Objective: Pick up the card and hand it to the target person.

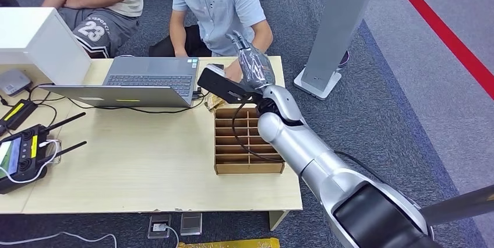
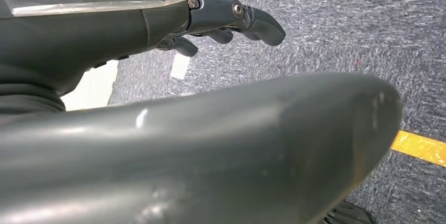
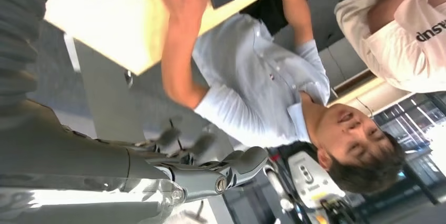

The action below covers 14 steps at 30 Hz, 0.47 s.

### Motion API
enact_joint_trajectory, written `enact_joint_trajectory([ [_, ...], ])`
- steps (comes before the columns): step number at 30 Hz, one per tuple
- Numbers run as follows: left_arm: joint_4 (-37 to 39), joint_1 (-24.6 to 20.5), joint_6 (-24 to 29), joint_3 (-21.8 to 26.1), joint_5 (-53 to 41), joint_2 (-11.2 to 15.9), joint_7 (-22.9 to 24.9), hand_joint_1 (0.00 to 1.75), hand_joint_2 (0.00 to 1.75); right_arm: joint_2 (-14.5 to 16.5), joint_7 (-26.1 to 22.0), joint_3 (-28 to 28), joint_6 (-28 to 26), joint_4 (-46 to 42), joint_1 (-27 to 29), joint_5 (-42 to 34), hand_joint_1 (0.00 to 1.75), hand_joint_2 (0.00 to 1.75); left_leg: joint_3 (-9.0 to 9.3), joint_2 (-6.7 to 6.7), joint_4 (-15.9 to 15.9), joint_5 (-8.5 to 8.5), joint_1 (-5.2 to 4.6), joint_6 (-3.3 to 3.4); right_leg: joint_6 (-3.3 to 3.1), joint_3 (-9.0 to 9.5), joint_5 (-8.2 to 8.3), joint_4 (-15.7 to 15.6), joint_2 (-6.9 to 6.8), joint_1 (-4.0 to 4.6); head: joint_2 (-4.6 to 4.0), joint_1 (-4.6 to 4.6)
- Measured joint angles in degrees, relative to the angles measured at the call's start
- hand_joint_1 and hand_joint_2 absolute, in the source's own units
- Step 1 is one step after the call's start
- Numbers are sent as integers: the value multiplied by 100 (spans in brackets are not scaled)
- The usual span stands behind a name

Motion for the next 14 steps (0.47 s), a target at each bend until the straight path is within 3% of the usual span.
enact_joint_trajectory([
  [7,0,14,159,-1,228,-22,14,0,0,-641,563,-186,624,-1497,745,-1528,0,175,2,0,2,-1,-1,1,0,0,0,-2,0,0,0,5],
  [14,0,18,263,-1,578,-31,29,0,0,-1437,1052,-356,669,-3443,1587,-2454,0,175,3,0,3,-3,-1,2,0,-1,0,-5,1,-1,0,2],
])
